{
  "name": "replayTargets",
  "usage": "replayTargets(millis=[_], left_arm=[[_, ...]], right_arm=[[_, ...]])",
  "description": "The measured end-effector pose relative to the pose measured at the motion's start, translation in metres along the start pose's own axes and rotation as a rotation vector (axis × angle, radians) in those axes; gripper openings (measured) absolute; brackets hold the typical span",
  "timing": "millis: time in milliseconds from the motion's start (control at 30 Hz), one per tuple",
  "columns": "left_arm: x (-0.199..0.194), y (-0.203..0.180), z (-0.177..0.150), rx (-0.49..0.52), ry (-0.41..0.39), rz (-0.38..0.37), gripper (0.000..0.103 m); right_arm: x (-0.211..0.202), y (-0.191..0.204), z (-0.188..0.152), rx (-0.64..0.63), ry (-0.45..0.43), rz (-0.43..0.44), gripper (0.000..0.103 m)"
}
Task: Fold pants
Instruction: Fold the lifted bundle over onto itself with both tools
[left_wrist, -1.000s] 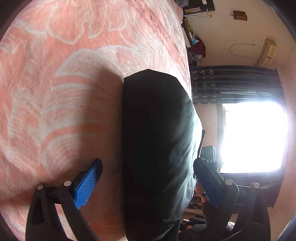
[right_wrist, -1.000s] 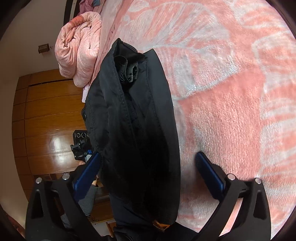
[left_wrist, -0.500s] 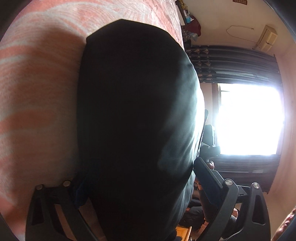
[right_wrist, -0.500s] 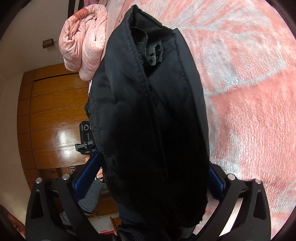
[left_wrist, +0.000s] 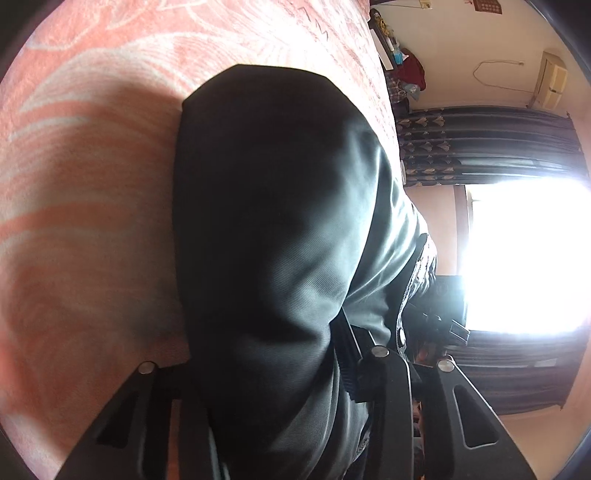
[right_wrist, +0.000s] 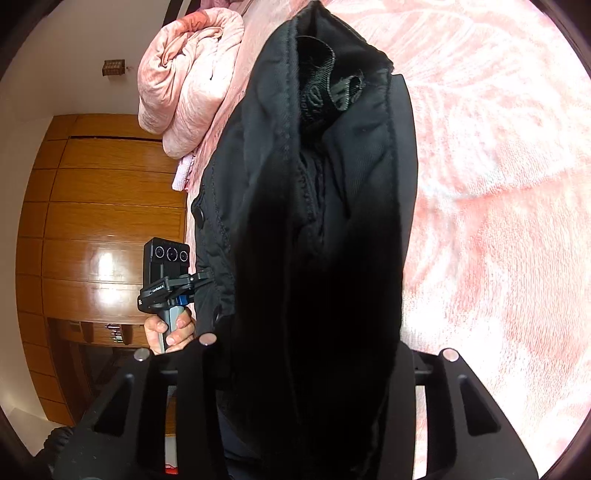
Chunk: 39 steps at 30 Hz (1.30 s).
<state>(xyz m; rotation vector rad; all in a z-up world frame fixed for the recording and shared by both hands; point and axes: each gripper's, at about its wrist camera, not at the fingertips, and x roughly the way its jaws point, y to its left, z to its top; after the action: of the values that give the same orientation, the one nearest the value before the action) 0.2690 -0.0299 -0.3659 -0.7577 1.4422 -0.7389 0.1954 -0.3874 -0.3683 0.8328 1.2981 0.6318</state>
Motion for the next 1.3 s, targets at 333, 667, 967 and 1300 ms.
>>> replayTargets(millis=[333,667,967,1300], left_arm=[[-0.036,-0.045,-0.006,0.092,-0.069,0.043,0.031],[-0.125,-0.042,0.02,0.126,-0.168,0.054,0.031],[-0.176,-0.01,0.085,0.076,-0.19,0.091,0.031],[-0.148,0.053,0.174,-0.025,-0.156,0.115,0.031]], right_arm=[[-0.011,0.053,0.004,-0.086,-0.024,0.01,0.036],[0.019,0.124,0.069,-0.179,-0.014,0.024,0.036],[0.074,0.159,0.158,-0.186,0.014,-0.01,0.036],[0.144,0.133,0.229,-0.144,0.068,-0.089,0.036]])
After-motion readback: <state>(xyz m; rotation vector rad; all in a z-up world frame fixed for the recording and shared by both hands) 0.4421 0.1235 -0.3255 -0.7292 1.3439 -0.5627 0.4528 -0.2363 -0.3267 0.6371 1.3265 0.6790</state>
